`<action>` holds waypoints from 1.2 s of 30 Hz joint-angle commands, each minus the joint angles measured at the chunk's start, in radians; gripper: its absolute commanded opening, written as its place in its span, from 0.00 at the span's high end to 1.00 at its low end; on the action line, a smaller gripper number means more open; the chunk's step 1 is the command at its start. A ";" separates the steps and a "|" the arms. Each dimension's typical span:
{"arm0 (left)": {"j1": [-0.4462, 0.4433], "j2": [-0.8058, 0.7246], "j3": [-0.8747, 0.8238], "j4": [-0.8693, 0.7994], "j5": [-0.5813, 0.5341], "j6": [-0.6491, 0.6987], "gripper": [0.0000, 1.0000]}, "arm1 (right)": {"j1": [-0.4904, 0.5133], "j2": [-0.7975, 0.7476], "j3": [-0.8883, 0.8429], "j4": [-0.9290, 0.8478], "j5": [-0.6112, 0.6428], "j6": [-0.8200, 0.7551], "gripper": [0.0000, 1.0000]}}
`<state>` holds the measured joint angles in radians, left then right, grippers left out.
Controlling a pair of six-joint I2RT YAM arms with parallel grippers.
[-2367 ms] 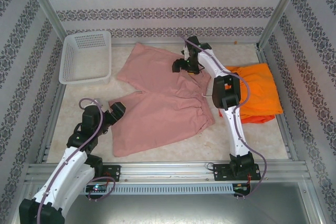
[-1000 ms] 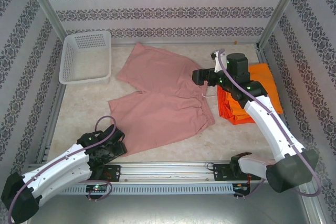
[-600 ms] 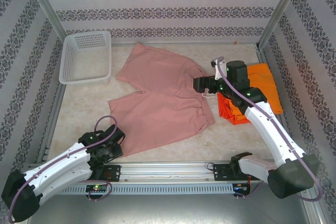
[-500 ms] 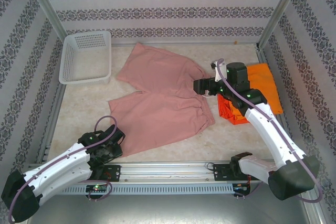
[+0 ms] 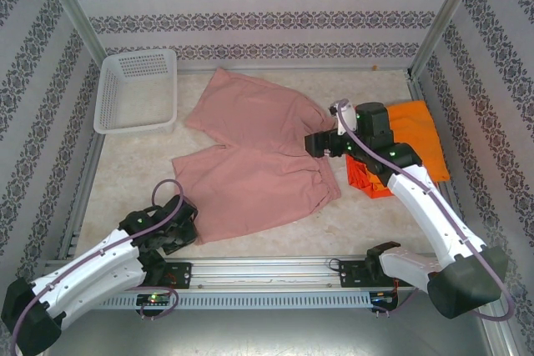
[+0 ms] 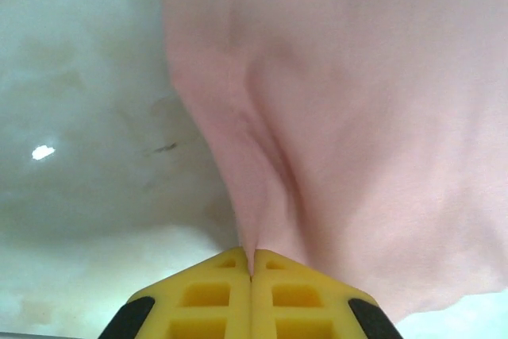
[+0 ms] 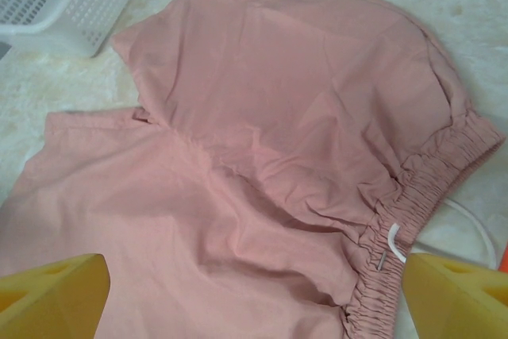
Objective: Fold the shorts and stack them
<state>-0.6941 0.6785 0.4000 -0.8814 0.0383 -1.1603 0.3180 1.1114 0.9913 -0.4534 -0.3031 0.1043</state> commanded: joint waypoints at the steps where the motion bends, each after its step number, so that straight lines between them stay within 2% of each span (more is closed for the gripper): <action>1: -0.010 -0.014 0.098 -0.062 -0.105 0.078 1.00 | 0.053 0.001 -0.016 -0.051 0.043 -0.134 0.05; 5: 0.003 -0.019 0.244 -0.168 -0.241 0.159 1.00 | 0.186 0.001 -0.034 -0.143 0.139 -0.388 0.03; 8: 0.018 -0.026 0.309 -0.189 -0.309 0.217 1.00 | 0.292 0.021 -0.057 -0.242 0.269 -0.561 0.04; 11: 0.047 -0.022 0.340 -0.193 -0.347 0.271 1.00 | 0.369 0.062 -0.089 -0.321 0.396 -0.646 0.09; 14: 0.092 -0.014 0.355 -0.197 -0.365 0.327 1.00 | 0.420 0.088 -0.134 -0.346 0.488 -0.671 0.24; 19: 0.201 -0.015 0.367 -0.170 -0.345 0.390 1.00 | 0.487 0.060 -0.218 -0.314 0.527 -0.706 0.24; 24: 0.316 -0.027 0.346 -0.081 -0.243 0.415 1.00 | 0.514 0.048 -0.264 -0.313 0.545 -0.722 0.26; 30: 0.344 0.004 0.299 -0.012 -0.168 0.414 1.00 | 0.539 0.114 -0.278 -0.274 0.565 -0.711 0.32; 36: 0.361 -0.012 0.290 -0.007 -0.157 0.419 1.00 | 0.543 0.189 -0.292 -0.216 0.583 -0.704 0.37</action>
<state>-0.3504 0.6811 0.6983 -0.9234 -0.1310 -0.7643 0.8490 1.2736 0.7185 -0.7013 0.2474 -0.6025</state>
